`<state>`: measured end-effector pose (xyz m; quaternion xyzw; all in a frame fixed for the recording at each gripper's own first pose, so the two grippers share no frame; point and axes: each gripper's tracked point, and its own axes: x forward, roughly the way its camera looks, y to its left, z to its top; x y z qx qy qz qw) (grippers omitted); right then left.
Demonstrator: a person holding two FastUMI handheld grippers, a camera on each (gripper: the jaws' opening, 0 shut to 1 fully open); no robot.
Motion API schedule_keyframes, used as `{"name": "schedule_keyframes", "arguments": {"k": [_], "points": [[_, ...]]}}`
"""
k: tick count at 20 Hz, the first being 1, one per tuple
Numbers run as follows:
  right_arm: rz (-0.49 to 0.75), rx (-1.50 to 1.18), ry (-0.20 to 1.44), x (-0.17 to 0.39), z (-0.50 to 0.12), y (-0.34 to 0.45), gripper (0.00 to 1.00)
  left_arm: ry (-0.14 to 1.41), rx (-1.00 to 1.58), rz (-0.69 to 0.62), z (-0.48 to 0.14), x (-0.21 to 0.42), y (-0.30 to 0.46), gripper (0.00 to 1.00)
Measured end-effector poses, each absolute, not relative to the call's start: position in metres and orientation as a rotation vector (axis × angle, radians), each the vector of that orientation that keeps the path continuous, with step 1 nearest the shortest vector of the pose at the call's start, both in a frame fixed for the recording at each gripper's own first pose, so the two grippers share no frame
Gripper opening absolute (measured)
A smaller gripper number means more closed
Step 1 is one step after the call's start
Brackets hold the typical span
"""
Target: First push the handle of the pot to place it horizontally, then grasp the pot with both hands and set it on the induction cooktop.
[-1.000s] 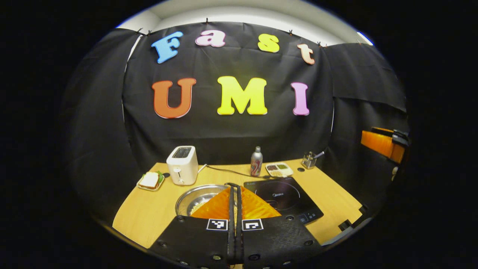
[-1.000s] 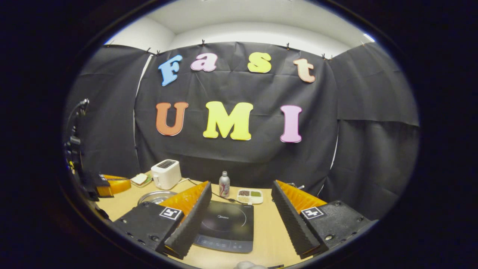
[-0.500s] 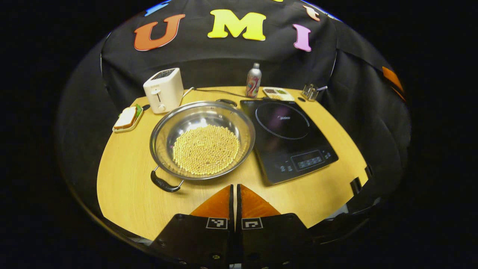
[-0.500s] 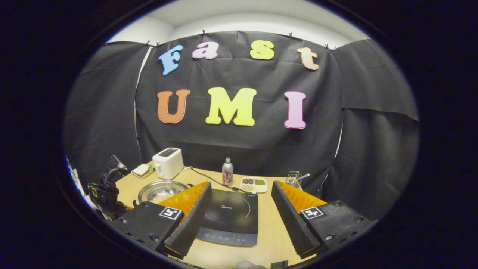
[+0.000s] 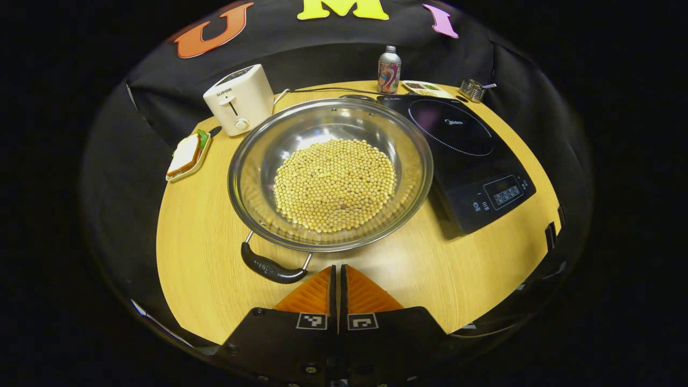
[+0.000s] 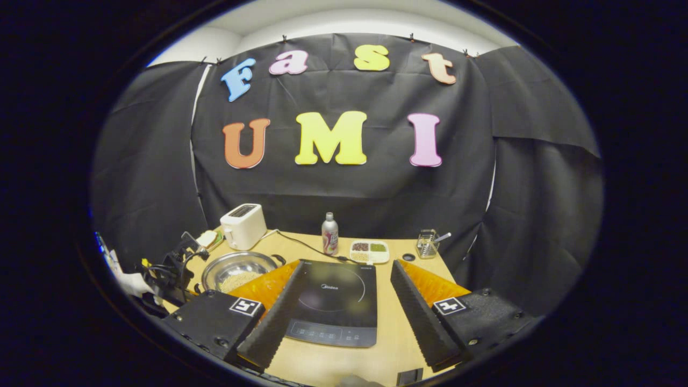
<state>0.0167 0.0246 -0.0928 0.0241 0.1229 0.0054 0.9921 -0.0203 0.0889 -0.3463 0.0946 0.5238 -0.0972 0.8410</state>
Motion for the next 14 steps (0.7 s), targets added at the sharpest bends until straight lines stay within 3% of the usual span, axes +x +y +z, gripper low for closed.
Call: {"name": "schedule_keyframes", "arguments": {"k": [6,7,8,9,10,11,12,13,14], "points": [[0.057,0.03,0.276,0.028,-0.095,0.039,1.0,1.117,0.212,-0.176,-0.346,-0.019,0.107,0.0],[0.063,0.025,0.275,0.031,-0.093,0.04,0.97,1.116,0.207,-0.164,-0.345,-0.019,0.109,0.09],[0.067,0.02,0.272,0.034,-0.09,0.041,0.97,1.117,0.198,-0.156,-0.345,-0.02,0.111,0.09],[0.073,0.014,0.272,0.035,-0.088,0.044,1.0,1.119,0.189,-0.149,-0.344,-0.02,0.113,0.0],[0.08,0.009,0.271,0.039,-0.085,0.046,0.97,1.119,0.183,-0.145,-0.342,-0.019,0.115,0.0],[0.085,0.001,0.271,0.04,-0.087,0.048,0.97,1.118,0.179,-0.138,-0.341,-0.017,0.118,0.09],[0.09,-0.007,0.272,0.042,-0.086,0.05,1.0,1.119,0.176,-0.131,-0.341,-0.015,0.12,0.0],[0.094,-0.014,0.273,0.042,-0.086,0.053,1.0,1.118,0.172,-0.126,-0.341,-0.011,0.123,0.09],[0.1,-0.018,0.275,0.043,-0.086,0.055,0.97,1.117,0.167,-0.122,-0.343,-0.009,0.127,0.09]]}}
